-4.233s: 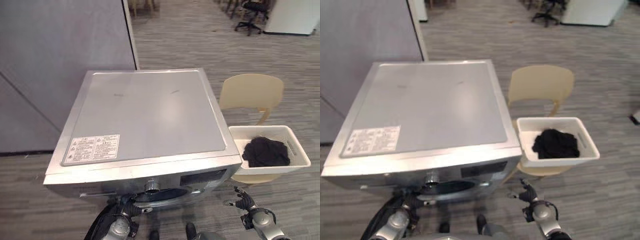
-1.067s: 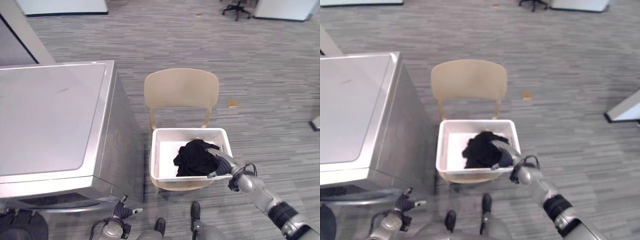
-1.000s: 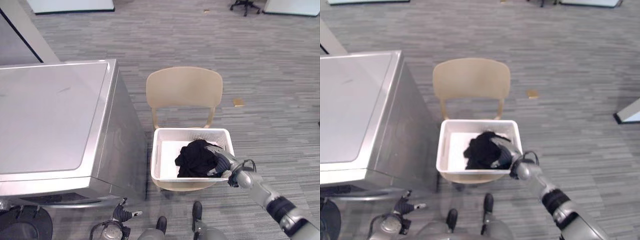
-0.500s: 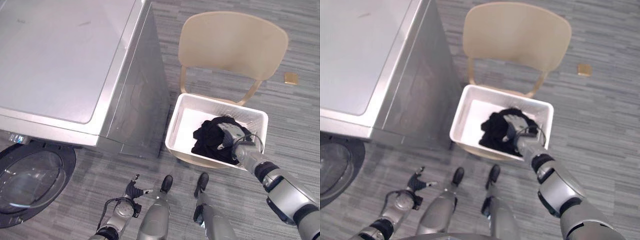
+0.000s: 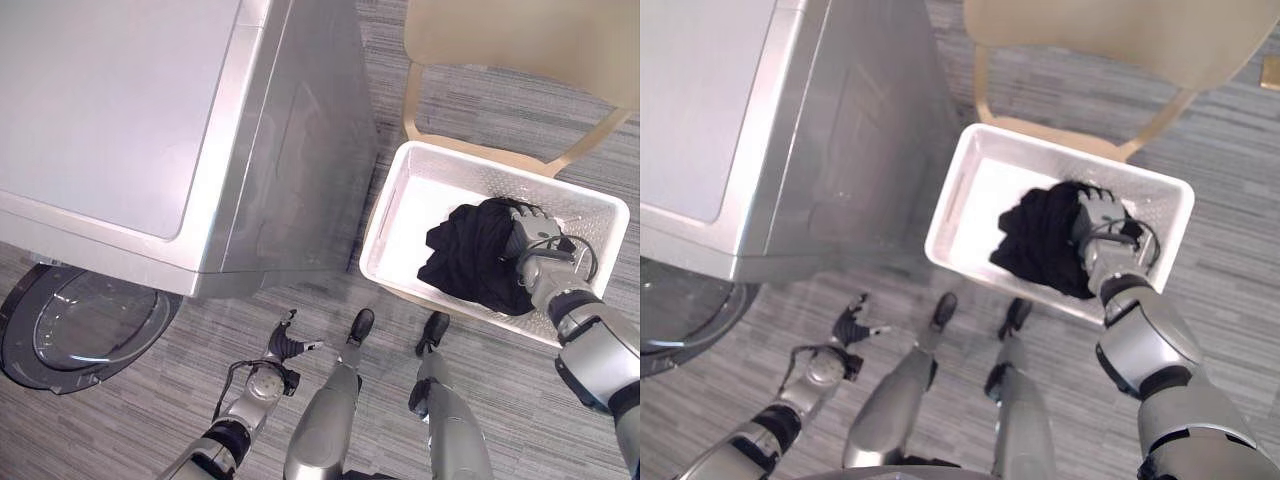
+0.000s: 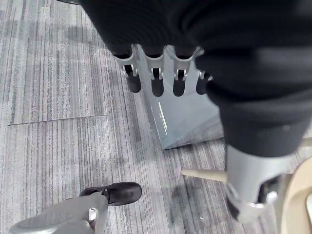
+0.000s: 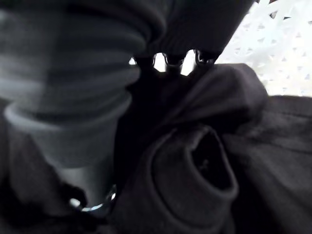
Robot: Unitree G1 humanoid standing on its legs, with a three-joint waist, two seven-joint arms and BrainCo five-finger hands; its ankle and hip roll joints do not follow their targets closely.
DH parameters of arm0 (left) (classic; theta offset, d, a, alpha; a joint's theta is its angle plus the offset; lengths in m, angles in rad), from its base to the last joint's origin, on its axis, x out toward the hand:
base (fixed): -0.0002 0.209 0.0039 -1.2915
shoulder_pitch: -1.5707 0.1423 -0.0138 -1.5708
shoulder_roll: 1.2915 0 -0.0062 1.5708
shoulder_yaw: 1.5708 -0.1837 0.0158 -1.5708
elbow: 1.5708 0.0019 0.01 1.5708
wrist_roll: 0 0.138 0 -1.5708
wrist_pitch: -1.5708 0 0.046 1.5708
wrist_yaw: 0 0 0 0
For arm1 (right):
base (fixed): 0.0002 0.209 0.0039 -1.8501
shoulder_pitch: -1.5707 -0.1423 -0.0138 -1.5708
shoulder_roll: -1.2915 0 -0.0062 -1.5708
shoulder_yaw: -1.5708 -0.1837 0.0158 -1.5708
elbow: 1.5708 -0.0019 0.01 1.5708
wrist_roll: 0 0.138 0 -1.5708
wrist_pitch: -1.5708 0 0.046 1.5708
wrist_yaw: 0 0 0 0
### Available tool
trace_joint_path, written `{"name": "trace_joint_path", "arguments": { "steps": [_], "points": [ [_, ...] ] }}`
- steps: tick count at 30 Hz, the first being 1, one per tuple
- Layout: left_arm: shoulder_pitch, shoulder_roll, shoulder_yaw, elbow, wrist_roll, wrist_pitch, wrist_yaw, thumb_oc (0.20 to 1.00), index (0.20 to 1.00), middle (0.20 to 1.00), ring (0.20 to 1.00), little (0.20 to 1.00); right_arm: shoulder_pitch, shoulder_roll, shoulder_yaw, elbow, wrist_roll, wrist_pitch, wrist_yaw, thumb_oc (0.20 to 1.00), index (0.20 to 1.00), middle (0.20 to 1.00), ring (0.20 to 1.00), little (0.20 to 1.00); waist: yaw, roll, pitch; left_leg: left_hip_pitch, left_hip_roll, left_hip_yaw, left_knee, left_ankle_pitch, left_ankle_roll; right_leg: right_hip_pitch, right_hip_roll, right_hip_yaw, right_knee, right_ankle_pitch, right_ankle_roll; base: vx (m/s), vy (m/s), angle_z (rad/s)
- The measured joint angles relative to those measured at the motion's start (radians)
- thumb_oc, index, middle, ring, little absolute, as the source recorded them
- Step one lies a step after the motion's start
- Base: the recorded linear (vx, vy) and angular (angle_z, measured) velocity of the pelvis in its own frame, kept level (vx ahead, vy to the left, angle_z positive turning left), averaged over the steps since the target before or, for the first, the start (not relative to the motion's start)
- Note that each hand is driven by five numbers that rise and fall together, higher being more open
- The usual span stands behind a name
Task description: Grab the laundry basket,head to the washer,open it,put in the laundry and shut it.
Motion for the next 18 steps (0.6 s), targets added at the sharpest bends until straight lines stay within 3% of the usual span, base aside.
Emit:
{"name": "trace_joint_path", "arguments": {
  "steps": [3,7,10,12,16,18],
  "points": [
    [-0.006,0.0,0.008,-0.003,0.0,0.001,0.0,1.0,1.0,1.0,1.0,1.0,0.018,0.008,-0.068,-0.075,0.123,-0.019,0.019,0.2,0.2,0.2,0.2,0.2,0.0,0.0,0.0,0.029,-0.002,0.0,-0.003,0.0,0.0,0.027,0.0,0.003,0.005,-0.001,0.0,0.01,-0.033,0.02],
    [0.022,0.01,0.073,-0.023,-0.001,0.008,0.0,1.0,1.0,1.0,1.0,1.0,0.115,0.026,-0.253,-0.227,0.353,-0.053,0.018,0.2,0.2,0.2,0.2,0.2,-0.023,-0.006,-0.004,0.088,-0.002,0.005,-0.007,0.0,0.0,0.084,0.0,0.012,0.003,-0.005,0.006,0.01,-0.006,-0.02],
    [0.044,0.011,0.095,-0.032,-0.001,0.01,0.0,1.0,1.0,1.0,1.0,1.0,0.164,0.022,-0.281,-0.343,0.442,-0.078,0.011,0.2,0.2,0.2,0.2,0.2,-0.042,-0.021,-0.012,0.114,-0.001,0.026,-0.01,-0.001,0.001,0.1,-0.001,0.033,0.002,-0.009,0.011,0.06,-0.003,-0.17],
    [0.08,0.012,0.133,-0.045,0.0,0.019,-0.001,1.0,1.0,1.0,1.0,1.0,0.27,0.023,-0.289,-0.568,0.498,-0.101,0.013,0.2,0.2,0.2,0.2,0.2,-0.083,-0.049,-0.038,0.14,0.006,0.027,-0.024,-0.001,0.001,0.123,0.003,0.036,-0.004,-0.009,0.011,0.11,0.017,-0.06],
    [0.129,0.003,0.159,-0.079,0.005,0.041,-0.019,1.0,1.0,1.0,1.0,1.0,0.466,0.039,-0.361,-0.851,0.541,-0.132,0.045,0.2,0.2,0.2,0.2,0.2,-0.105,-0.089,-0.064,0.22,0.013,0.044,-0.042,-0.01,0.005,0.195,0.015,0.046,-0.02,-0.01,0.011,0.1,0.05,-0.14],
    [0.242,0.01,0.201,-0.114,0.01,0.054,-0.042,1.0,1.0,1.0,1.0,1.0,0.668,0.06,-0.381,-1.088,0.577,-0.202,0.129,0.2,0.2,0.2,0.2,0.2,-0.164,-0.126,-0.174,0.293,0.017,0.066,-0.066,-0.029,0.024,0.25,0.016,0.062,-0.021,-0.03,0.011,0.15,0.183,-0.25]
  ]
}}
